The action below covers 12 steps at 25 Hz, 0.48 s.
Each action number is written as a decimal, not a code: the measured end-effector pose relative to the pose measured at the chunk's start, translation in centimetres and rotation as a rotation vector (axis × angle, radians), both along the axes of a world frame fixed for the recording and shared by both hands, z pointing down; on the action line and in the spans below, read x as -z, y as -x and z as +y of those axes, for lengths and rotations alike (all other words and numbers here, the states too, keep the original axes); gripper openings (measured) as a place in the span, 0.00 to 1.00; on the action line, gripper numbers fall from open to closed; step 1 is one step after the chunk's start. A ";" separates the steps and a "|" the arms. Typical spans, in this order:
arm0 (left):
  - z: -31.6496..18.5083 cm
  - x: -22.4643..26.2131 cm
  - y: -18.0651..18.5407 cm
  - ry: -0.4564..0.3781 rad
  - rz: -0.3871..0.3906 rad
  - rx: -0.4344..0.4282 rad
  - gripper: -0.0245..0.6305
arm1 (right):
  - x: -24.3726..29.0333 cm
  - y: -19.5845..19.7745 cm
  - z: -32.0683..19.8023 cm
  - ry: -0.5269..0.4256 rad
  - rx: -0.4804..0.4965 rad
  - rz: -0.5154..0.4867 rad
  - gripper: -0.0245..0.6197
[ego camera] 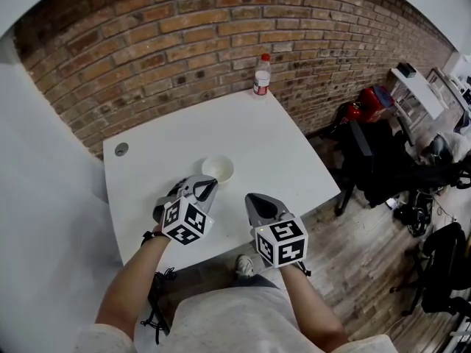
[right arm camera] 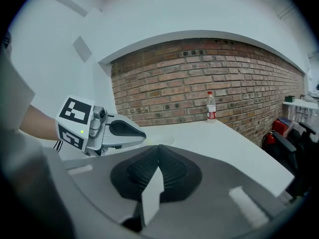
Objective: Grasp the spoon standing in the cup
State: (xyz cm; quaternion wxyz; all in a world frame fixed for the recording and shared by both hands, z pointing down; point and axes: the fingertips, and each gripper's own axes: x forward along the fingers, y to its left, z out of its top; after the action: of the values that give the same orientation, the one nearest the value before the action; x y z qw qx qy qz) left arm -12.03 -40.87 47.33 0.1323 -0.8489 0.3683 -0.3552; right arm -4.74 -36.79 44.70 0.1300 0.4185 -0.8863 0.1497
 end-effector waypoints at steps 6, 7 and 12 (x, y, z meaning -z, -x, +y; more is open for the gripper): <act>1.9 2.8 0.1 -0.058 0.076 0.048 0.05 | 0.4 -0.7 2.5 -0.013 -0.025 -0.005 0.05; 2.2 3.4 0.1 -0.068 0.089 0.054 0.05 | 0.7 -0.8 2.9 -0.017 -0.030 -0.007 0.05; 3.9 5.3 -0.3 -0.101 0.169 0.070 0.05 | 1.3 -1.2 4.3 -0.036 -0.055 -0.013 0.05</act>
State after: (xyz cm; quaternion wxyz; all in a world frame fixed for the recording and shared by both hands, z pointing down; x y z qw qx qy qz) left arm -11.77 -36.95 42.01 0.1309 -0.8547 0.4250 -0.2677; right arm -3.52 -32.47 43.42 0.1125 0.4440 -0.8778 0.1399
